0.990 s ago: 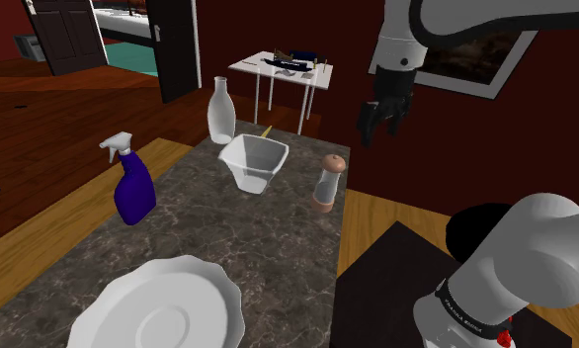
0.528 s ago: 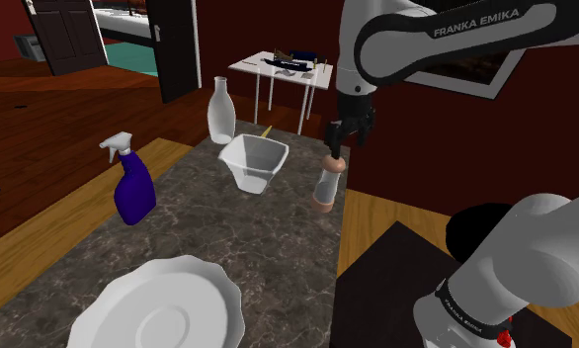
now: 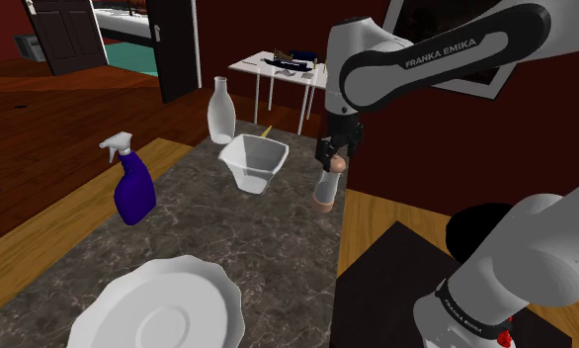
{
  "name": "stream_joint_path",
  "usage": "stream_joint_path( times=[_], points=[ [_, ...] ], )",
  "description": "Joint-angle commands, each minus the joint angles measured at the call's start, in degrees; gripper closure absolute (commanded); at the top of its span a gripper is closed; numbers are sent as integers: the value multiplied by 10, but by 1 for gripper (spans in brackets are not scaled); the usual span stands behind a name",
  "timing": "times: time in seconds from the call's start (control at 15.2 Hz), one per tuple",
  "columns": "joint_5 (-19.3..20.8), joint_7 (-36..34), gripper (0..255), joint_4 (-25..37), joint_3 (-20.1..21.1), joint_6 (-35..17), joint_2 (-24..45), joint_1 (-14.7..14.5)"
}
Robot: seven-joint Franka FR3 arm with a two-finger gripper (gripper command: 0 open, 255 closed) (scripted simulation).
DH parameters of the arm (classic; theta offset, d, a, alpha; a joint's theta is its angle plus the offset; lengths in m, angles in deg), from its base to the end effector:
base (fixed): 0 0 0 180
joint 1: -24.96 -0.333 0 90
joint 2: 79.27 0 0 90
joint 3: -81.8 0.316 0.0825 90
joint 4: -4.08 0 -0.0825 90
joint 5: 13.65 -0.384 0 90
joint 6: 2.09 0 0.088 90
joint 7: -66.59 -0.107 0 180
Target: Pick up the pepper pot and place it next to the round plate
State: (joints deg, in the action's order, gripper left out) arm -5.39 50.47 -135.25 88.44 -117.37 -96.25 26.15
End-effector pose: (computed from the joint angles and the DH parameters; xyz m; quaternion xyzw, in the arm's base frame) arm 0.4286 0.0327 0.4065 0.9929 -0.0614 -0.0472 0.0901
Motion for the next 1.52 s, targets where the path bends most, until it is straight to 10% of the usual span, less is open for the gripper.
stream_joint_path(
  times=[0.0, 0.53, 0.59, 1.45],
  points=[
    [3, -1, 0, -14, -1, -22, 8, 2],
    [3, -1, 0, -14, -1, -22, 8, 2],
    [3, -1, 255, -14, -1, -22, 8, 2],
    [0, 5, 255, 5, -2, 11, -7, 1]
  ],
)
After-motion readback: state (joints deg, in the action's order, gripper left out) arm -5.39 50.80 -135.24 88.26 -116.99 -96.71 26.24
